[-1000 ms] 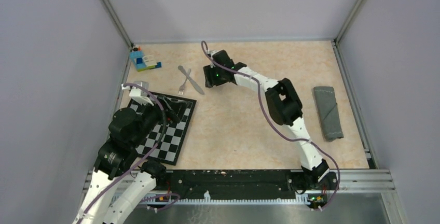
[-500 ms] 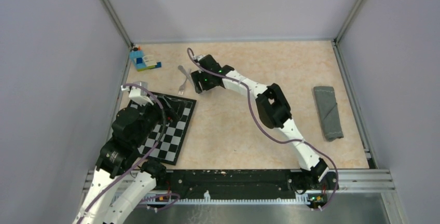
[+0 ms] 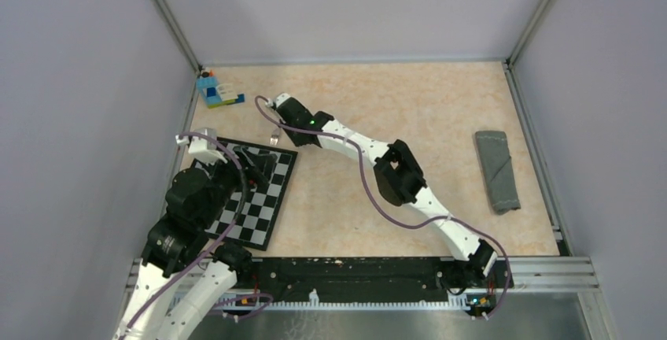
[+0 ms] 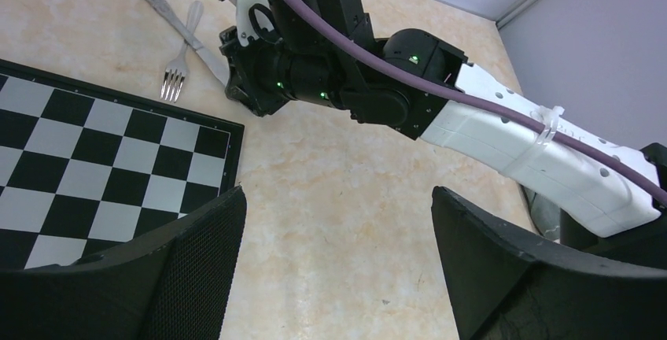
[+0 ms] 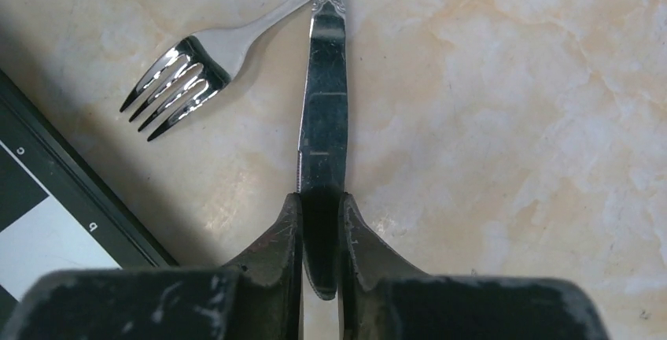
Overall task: Fold the napkin into a case and place the utensils inside
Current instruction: Pick up the knife from the corner of the board, then pass from the right arm to the left
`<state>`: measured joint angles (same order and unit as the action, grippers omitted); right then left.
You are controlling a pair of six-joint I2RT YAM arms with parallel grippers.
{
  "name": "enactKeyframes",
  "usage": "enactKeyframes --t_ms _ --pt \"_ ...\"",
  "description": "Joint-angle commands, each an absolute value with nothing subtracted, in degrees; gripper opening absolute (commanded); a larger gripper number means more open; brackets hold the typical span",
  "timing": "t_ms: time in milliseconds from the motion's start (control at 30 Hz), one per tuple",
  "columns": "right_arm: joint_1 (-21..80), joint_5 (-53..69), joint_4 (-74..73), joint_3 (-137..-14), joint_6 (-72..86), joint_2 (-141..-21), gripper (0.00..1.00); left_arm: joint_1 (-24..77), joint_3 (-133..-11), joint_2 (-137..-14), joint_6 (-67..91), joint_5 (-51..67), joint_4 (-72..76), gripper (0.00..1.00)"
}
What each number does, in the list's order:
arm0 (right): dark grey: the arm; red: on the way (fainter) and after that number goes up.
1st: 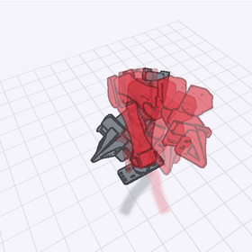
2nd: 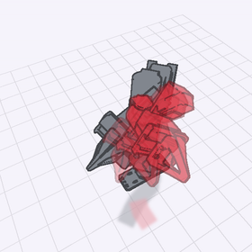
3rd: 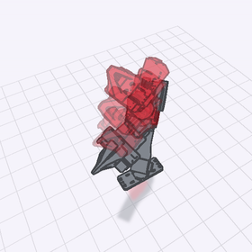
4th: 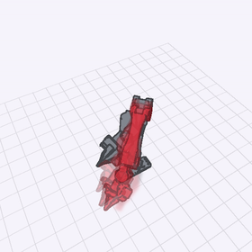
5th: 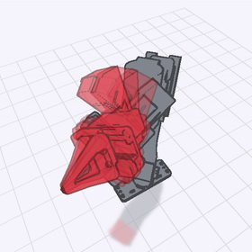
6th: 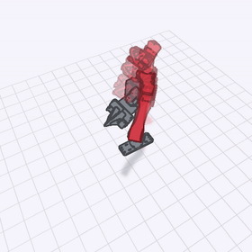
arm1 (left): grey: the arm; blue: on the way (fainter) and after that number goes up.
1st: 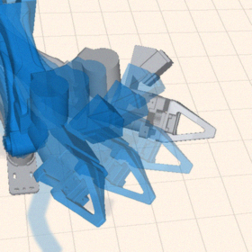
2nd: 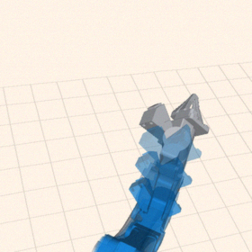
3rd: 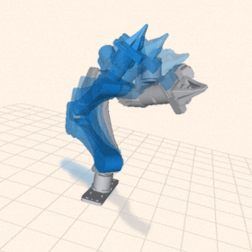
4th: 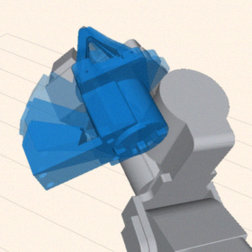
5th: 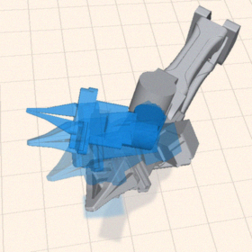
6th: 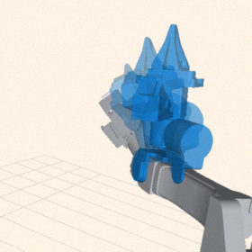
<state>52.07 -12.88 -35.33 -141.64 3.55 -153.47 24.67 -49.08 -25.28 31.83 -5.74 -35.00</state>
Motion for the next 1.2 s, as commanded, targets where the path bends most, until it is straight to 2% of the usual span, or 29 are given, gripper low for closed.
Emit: enactKeyframes --t_ms 0,233,333,433,533,600,667,733,833,900,967,1000,1100,1167 --pt "52.31 -10.87 -40.18 -128.54 2.63 -149.67 0.00 24.43 -50.12 -25.49 32.66 -7.12 -34.50 0.92" --pt "48.96 -2.95 -25.85 -95.29 7.49 -125.82 0.00 24.43 -43.51 -26.15 38.02 -5.57 -29.78 0.94" --pt "46.43 3.75 -19.96 -81.35 10.21 -115.65 0.00 24.43 -38.74 -29.38 44.37 -1.42 -24.43 0.96" --pt "44.08 10.61 -15.40 -69.72 12.76 -107.30 0.00 24.38 -33.31 -37.57 52.09 8.57 -13.79 0.95" --pt "43.53 13.59 -12.01 -60.05 15.03 -99.87 0.00 24.47 -29.80 -50.42 58.29 19.54 1.35 0.89" --pt "43.27 14.76 -10.44 -54.87 17.02 -95.08 0.00 26.17 -31.88 -59.00 57.36 20.48 5.75 0.86" --pt "42.93 16.46 -9.62 -51.03 19.11 -90.95 0.00 29.48 -36.83 -67.09 51.11 17.78 5.44 0.82" --pt "42.16 18.55 -10.34 -48.84 21.20 -87.51 0.00 31.89 -41.62 -72.81 40.98 17.26 6.47 0.72" --pt "39.28 26.13 -11.12 -46.14 24.48 -83.49 0.00 34.34 -39.52 -70.84 24.82 13.84 11.01 0.69" --pt "37.27 32.80 -12.35 -45.24 25.47 -81.76 0.00 35.16 -30.56 -63.94 12.92 21.27 24.59 0.72" --pt "35.29 38.04 -14.12 -44.92 25.64 -80.94 0.00 36.19 -22.58 -58.38 2.21 28.94 35.19 0.79" --pt "34.84 40.01 -15.30 -45.10 25.35 -80.72 0.00 37.10 -20.92 -56.81 -3.58 30.61 35.91 0.80" --pt "34.20 43.38 -19.37 -46.36 23.56 -80.51 0.00 43.90 -23.51 -57.34 -16.62 31.54 26.05 0.80" --pt "33.88 44.93 -21.14 -47.00 22.79 -80.63 0.00 47.92 -26.32 -61.03 -24.81 32.26 21.94 0.87"
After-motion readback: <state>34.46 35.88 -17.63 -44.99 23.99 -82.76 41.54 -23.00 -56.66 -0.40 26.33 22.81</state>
